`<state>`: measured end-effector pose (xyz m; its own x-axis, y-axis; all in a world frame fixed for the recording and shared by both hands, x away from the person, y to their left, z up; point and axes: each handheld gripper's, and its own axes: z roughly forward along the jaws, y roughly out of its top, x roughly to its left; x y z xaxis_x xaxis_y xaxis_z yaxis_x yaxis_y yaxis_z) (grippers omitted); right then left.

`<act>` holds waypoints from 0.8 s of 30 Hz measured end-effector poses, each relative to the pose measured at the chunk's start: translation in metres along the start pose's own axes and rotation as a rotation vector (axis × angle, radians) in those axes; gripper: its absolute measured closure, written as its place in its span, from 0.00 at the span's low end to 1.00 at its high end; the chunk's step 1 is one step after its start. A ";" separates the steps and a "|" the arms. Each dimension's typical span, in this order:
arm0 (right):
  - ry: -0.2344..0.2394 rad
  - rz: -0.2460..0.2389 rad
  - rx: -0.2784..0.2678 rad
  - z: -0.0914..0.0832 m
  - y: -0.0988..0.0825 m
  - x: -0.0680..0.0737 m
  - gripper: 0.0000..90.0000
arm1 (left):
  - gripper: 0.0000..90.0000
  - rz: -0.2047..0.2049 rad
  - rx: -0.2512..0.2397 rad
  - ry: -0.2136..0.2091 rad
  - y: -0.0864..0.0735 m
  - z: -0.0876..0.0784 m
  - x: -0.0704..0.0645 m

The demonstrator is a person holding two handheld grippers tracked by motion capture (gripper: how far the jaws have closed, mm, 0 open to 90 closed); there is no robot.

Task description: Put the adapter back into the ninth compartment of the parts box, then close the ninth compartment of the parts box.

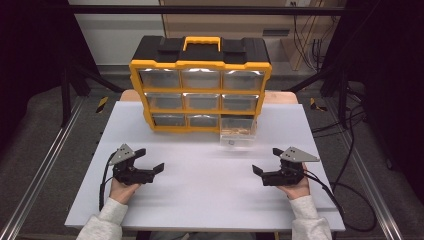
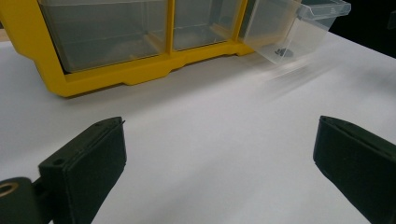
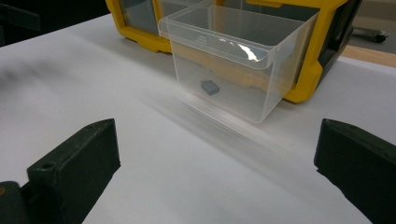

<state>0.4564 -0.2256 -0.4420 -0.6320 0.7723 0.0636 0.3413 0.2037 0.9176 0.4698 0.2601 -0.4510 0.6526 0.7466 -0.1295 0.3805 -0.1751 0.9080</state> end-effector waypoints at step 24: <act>0.006 -0.009 0.014 0.013 0.011 0.013 0.01 | 0.02 0.000 0.010 0.001 -0.003 0.000 0.002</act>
<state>0.4610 -0.2051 -0.4358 -0.6394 0.7668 0.0573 0.3448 0.2193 0.9127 0.4694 0.2619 -0.4541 0.6517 0.7475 -0.1285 0.3871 -0.1821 0.9039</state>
